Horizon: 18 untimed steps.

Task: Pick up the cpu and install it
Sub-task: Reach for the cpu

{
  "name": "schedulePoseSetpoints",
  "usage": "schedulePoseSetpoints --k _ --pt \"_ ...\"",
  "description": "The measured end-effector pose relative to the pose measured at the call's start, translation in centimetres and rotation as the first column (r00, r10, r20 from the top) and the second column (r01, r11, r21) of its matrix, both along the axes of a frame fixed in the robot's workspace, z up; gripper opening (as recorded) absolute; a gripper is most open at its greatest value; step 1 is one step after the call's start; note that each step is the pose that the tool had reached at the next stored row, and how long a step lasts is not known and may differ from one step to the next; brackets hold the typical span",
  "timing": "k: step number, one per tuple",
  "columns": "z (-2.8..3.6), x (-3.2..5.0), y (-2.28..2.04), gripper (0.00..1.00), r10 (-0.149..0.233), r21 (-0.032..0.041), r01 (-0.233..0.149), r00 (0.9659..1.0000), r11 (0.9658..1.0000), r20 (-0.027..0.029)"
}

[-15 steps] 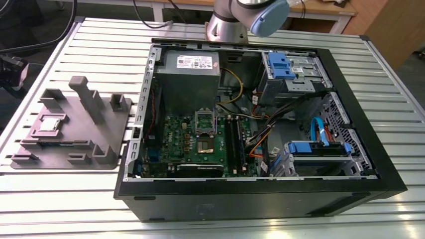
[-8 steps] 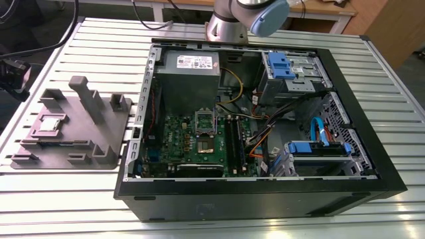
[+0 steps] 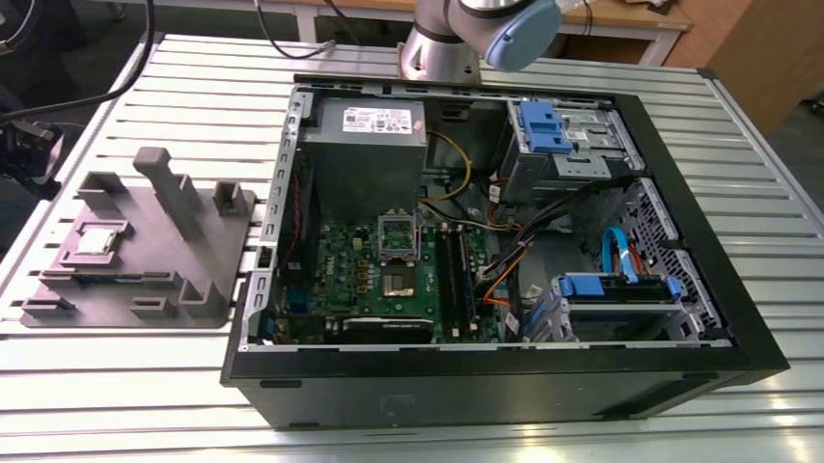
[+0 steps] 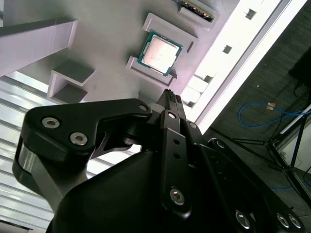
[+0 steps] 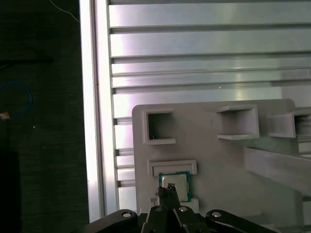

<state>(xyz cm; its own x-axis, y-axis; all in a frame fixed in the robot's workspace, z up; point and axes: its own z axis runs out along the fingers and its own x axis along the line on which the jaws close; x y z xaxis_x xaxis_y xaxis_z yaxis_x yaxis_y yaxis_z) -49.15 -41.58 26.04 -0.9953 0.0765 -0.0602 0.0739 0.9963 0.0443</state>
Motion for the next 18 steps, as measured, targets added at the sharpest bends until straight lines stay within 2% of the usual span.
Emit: schedulePoseSetpoints --k 18 --pt "-1.25 0.00 0.00 0.11 0.000 0.0000 0.000 1.0000 1.0000 -0.0004"
